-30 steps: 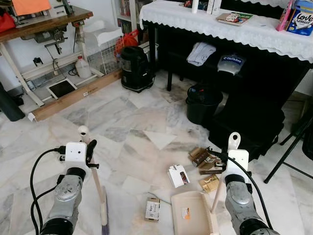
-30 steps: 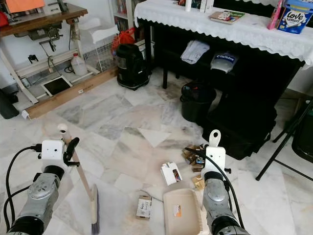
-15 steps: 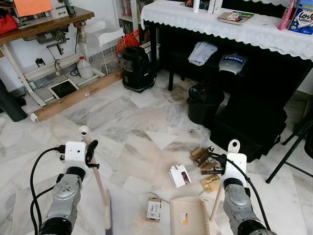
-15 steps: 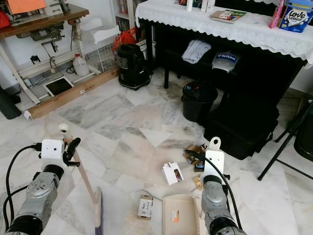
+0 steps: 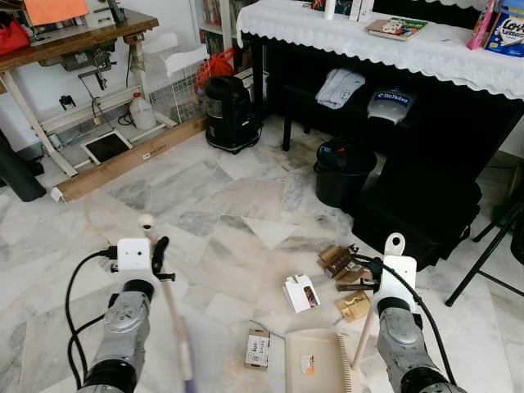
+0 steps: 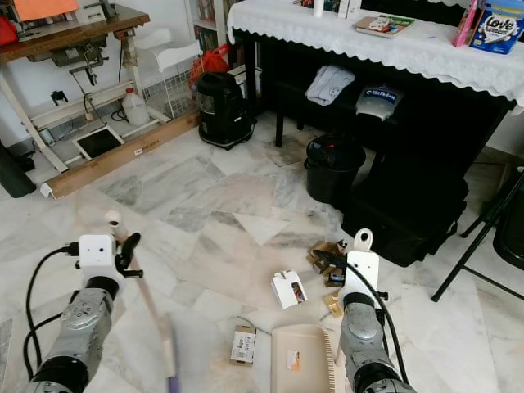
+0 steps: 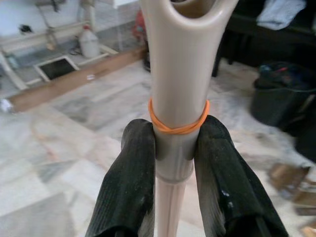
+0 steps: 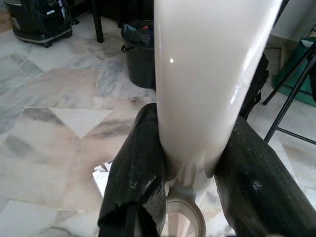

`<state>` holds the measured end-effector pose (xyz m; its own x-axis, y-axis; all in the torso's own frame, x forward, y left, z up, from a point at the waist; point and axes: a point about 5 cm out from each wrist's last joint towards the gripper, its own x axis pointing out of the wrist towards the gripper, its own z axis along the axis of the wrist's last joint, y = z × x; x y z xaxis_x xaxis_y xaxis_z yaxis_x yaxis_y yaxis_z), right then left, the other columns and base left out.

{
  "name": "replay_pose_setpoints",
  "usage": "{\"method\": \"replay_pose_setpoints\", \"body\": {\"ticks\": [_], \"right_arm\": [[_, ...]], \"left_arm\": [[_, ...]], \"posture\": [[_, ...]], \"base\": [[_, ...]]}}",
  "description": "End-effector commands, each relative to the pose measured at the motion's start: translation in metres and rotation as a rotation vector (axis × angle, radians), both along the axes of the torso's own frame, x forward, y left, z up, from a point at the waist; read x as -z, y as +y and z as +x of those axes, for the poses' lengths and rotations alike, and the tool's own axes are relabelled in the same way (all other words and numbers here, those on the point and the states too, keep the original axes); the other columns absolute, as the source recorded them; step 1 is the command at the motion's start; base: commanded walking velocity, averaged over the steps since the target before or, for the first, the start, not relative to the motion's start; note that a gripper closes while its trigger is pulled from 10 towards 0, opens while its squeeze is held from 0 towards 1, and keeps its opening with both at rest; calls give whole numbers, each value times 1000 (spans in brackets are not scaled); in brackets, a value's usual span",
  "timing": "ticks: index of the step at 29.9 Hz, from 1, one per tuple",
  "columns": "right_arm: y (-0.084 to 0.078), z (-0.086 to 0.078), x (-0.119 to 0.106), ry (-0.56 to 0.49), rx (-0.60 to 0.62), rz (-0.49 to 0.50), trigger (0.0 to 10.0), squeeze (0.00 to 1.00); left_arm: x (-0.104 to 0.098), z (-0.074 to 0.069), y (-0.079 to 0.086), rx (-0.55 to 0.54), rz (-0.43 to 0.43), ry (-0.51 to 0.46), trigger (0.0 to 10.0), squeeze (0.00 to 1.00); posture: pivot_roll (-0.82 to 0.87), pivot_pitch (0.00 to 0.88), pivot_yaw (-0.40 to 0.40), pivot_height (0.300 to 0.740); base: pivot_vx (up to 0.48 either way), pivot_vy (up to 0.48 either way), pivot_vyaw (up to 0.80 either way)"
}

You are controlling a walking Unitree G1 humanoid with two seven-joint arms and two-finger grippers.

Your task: Sweep floor

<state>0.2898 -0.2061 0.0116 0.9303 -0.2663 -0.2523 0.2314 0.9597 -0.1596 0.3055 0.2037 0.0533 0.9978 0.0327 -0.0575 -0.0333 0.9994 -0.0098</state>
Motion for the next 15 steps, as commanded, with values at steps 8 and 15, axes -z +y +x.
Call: {"method": "replay_pose_setpoints", "body": {"ticks": [8,15], "right_arm": [[3,-8,10,60,-29,7,10000,0],[3,-5,9,55,-34,11,10000,0]], "left_arm": [[8,-1,-2,59,-196,56,10000,0],[3,2,-2,168,-336,79,10000,0]], "posture": [[125,46,2,740],[132,30,0,740]], "base": [[0,0,0],[0,0,0]]}}
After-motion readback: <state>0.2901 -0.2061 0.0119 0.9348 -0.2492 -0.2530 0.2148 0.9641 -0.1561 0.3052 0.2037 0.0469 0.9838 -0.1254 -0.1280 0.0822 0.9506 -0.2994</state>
